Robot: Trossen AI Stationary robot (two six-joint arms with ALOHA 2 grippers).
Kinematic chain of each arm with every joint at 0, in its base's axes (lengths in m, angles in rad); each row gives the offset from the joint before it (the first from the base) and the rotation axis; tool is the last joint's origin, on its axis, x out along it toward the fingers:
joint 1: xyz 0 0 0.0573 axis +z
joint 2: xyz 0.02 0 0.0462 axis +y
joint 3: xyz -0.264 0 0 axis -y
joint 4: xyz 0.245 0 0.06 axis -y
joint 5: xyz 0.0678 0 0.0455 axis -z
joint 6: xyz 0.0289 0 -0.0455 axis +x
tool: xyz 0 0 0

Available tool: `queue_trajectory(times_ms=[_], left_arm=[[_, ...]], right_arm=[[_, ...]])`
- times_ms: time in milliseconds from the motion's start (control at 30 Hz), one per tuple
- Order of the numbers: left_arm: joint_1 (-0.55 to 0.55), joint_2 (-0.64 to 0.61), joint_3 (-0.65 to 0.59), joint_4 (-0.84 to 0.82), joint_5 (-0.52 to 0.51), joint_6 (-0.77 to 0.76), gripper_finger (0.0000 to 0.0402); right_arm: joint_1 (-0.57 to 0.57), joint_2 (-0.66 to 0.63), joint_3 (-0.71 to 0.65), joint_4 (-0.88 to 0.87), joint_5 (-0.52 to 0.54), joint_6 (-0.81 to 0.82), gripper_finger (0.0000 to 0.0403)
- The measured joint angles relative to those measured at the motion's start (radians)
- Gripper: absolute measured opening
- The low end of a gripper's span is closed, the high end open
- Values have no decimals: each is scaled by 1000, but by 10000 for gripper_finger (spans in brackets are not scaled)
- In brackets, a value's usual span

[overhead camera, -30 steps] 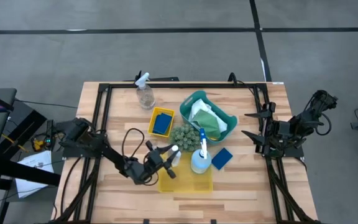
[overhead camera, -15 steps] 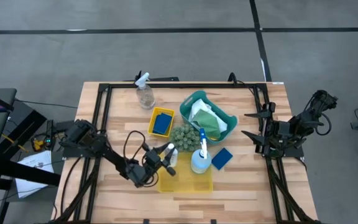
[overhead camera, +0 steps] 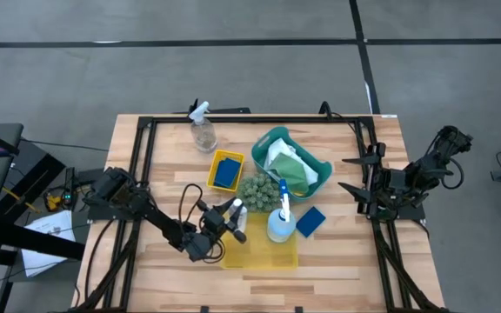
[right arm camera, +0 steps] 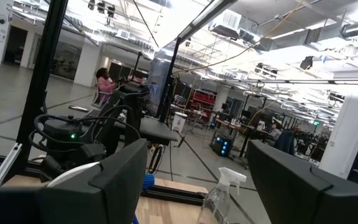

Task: Pick & Place Kitchen Items
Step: Put the white plastic restorer bottle into the bottom yellow bin

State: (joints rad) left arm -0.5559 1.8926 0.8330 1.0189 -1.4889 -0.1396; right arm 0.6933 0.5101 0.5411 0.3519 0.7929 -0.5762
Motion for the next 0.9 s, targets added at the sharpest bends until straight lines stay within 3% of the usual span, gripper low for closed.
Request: queue_trajectory(times_ms=[367, 900], left_arm=[[22, 3, 33, -14, 6, 34, 109], [54, 3, 47, 28, 134, 36, 109]], right_arm=[[0, 0, 0, 1, 0, 0, 268], [0, 0, 0, 2, 0, 0, 268]])
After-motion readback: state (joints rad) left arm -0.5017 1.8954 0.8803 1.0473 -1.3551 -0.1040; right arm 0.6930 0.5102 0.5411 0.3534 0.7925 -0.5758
